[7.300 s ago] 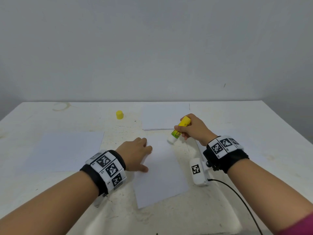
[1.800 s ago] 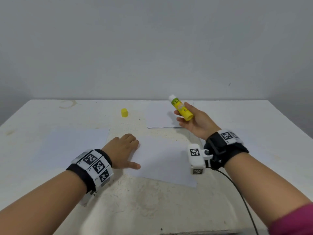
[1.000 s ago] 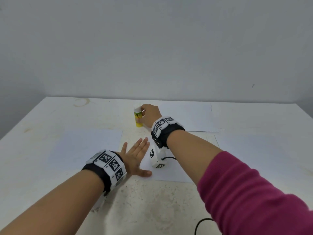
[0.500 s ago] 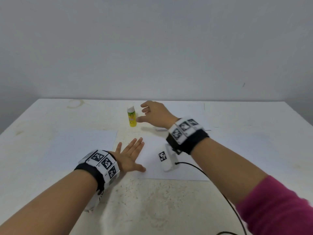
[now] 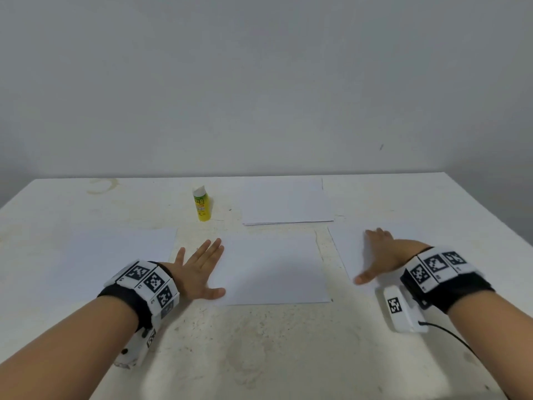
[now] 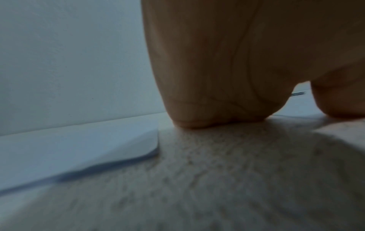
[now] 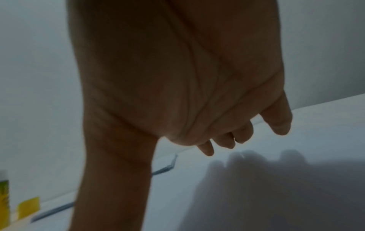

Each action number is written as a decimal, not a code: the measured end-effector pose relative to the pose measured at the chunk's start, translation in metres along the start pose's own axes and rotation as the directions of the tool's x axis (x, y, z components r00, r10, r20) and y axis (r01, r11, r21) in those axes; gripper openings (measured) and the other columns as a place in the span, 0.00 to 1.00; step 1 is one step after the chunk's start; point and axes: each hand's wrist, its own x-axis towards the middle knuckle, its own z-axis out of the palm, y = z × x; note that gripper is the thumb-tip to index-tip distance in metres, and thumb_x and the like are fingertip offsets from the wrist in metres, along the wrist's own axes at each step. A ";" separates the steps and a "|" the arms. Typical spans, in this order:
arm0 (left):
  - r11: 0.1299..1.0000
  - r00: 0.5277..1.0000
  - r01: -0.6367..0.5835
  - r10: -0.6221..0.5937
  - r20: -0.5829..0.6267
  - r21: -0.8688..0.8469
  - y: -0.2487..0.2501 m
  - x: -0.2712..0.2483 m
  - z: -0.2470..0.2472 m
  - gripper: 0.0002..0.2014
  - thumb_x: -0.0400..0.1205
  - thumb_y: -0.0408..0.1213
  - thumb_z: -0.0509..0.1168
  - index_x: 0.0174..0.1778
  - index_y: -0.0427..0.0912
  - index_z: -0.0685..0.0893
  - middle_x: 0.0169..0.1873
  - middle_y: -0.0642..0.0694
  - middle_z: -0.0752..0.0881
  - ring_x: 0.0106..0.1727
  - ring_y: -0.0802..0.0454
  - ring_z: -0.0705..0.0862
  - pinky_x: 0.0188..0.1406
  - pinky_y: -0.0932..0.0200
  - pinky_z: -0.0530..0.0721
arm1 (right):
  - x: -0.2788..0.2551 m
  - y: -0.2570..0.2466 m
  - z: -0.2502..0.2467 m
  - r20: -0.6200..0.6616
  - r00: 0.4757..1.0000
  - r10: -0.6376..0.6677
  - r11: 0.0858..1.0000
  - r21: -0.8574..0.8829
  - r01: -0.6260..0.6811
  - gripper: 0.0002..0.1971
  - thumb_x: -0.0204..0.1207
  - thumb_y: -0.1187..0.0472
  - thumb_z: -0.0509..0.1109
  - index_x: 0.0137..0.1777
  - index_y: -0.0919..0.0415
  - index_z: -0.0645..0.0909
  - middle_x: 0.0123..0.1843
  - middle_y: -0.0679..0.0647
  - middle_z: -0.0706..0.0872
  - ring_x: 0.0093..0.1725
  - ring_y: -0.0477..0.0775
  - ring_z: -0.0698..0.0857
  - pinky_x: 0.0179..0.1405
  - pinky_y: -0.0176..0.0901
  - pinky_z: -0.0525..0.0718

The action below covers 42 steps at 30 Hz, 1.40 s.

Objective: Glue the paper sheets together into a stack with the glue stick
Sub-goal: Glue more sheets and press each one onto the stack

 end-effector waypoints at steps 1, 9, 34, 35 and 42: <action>1.000 1.000 -0.003 0.003 0.001 0.005 -0.001 0.001 0.000 0.61 0.57 0.77 0.37 0.80 0.42 0.25 0.79 0.50 0.23 0.81 0.53 0.27 0.79 0.36 0.33 | 0.001 0.002 0.003 0.013 1.000 -0.013 1.000 0.005 0.013 0.85 0.33 0.19 0.73 0.83 0.67 0.38 0.85 0.63 0.44 0.84 0.61 0.47 0.81 0.60 0.57; 1.000 1.000 0.005 -0.006 0.022 0.013 0.000 0.001 -0.002 0.52 0.78 0.71 0.49 0.80 0.42 0.26 0.79 0.50 0.24 0.81 0.52 0.28 0.80 0.37 0.35 | 0.003 0.011 0.017 -0.076 0.996 -0.050 0.993 0.102 0.058 0.53 0.75 0.42 0.70 0.84 0.63 0.37 0.86 0.59 0.40 0.85 0.57 0.53 0.80 0.46 0.56; 1.000 1.000 -0.018 0.017 -0.012 -0.020 0.006 -0.010 -0.005 0.47 0.84 0.60 0.53 0.81 0.38 0.28 0.80 0.47 0.26 0.82 0.50 0.29 0.82 0.42 0.38 | -0.035 -0.127 0.007 -0.241 0.952 -0.187 0.969 0.113 0.219 0.16 0.80 0.55 0.66 0.62 0.65 0.77 0.60 0.58 0.83 0.46 0.54 0.77 0.41 0.39 0.74; 1.000 1.000 -0.017 0.017 -0.010 -0.019 0.006 -0.010 -0.005 0.47 0.84 0.60 0.53 0.81 0.38 0.28 0.80 0.47 0.26 0.82 0.50 0.29 0.82 0.42 0.38 | -0.032 -0.123 0.010 -0.219 0.957 -0.192 0.969 0.113 0.221 0.17 0.80 0.54 0.66 0.63 0.65 0.77 0.61 0.58 0.83 0.47 0.53 0.77 0.39 0.38 0.73; 0.999 1.000 -0.021 0.020 -0.009 -0.028 0.005 -0.009 -0.006 0.47 0.84 0.61 0.54 0.81 0.39 0.28 0.80 0.47 0.26 0.82 0.50 0.29 0.82 0.42 0.37 | -0.025 -0.073 0.012 -0.183 0.970 -0.161 0.961 0.194 0.196 0.22 0.77 0.49 0.70 0.67 0.60 0.77 0.64 0.56 0.82 0.52 0.52 0.77 0.46 0.39 0.71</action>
